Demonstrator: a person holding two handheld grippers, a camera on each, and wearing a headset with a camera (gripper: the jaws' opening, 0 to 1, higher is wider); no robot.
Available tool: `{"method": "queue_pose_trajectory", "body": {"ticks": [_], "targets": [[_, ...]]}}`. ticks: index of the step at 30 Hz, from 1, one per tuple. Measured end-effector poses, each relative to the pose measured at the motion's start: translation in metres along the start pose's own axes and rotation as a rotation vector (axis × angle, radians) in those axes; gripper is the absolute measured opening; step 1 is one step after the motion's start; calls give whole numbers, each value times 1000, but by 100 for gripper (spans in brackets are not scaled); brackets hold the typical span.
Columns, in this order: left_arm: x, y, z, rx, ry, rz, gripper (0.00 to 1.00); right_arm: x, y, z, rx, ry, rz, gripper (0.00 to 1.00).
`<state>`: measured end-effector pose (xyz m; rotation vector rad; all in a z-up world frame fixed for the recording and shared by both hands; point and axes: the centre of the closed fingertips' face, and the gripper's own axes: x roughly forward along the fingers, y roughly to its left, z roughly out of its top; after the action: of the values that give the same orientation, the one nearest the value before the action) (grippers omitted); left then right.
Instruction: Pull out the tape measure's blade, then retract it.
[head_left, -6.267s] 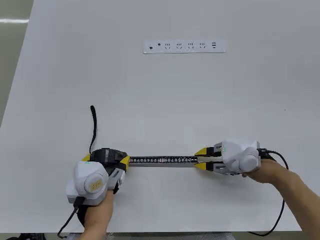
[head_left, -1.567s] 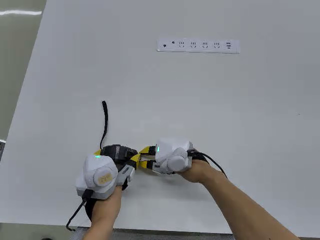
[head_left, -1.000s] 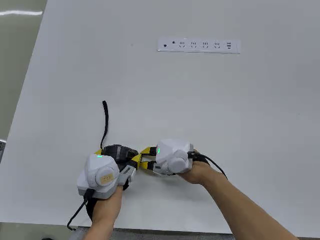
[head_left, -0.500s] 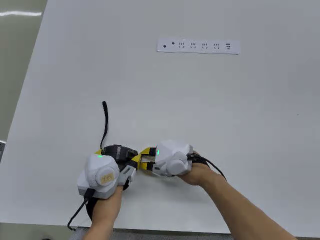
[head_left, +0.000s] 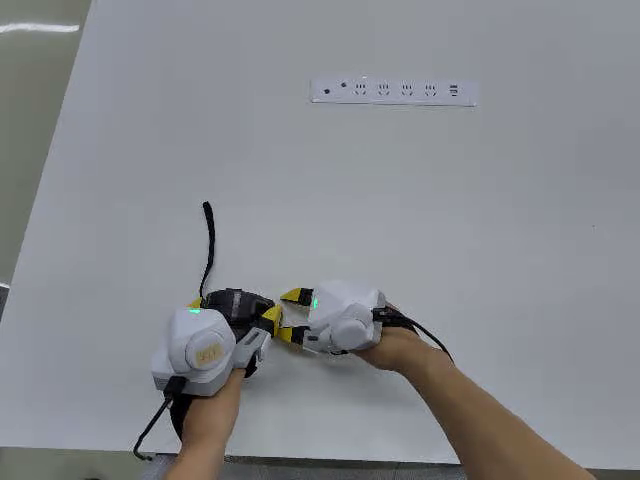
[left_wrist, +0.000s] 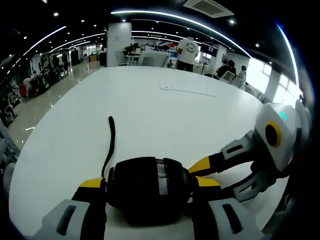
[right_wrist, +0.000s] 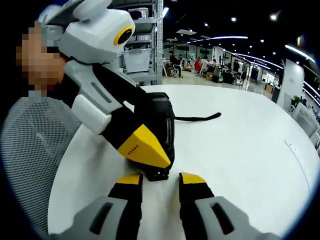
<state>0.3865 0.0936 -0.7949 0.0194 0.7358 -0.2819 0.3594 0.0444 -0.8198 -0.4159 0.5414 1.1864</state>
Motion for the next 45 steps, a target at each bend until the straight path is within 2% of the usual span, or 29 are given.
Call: {"method": "queue_pose_trajectory", "body": {"ticks": [2,6,9,17,18,23,25,28,32,35,45], "targets": [[-1,0,1,21,-5,-9,68,-3,-2,0,20,-7,-15,31],[-5,1,2,44,-14,-30,70,-9,-4,-4,43,-1,-34,44],[-6,3,0,53,-15,-41,72,-15,-6,-7,67,-4,-44,46],[-12,2,-1,163,-31,-112,76,-38,-11,-15,142,-19,-95,61],[-12,3,-1,163,-30,-114,76,-41,-11,-15,145,-18,-101,64],[-14,6,-2,192,-27,-170,78,-63,-14,-23,188,-26,-144,70],[-14,4,-5,213,-4,-205,79,-73,-13,-25,203,-32,-160,73],[-15,0,-6,251,0,-243,81,-87,-15,-31,234,-46,-193,75],[-18,-2,-7,303,-4,-274,83,-106,-12,-35,267,-68,-223,80],[-20,-3,-8,306,-12,-305,85,-121,-9,-41,292,-84,-253,84],[-30,6,-18,343,-2,-331,91,-156,7,-65,367,-107,-338,92]]}}
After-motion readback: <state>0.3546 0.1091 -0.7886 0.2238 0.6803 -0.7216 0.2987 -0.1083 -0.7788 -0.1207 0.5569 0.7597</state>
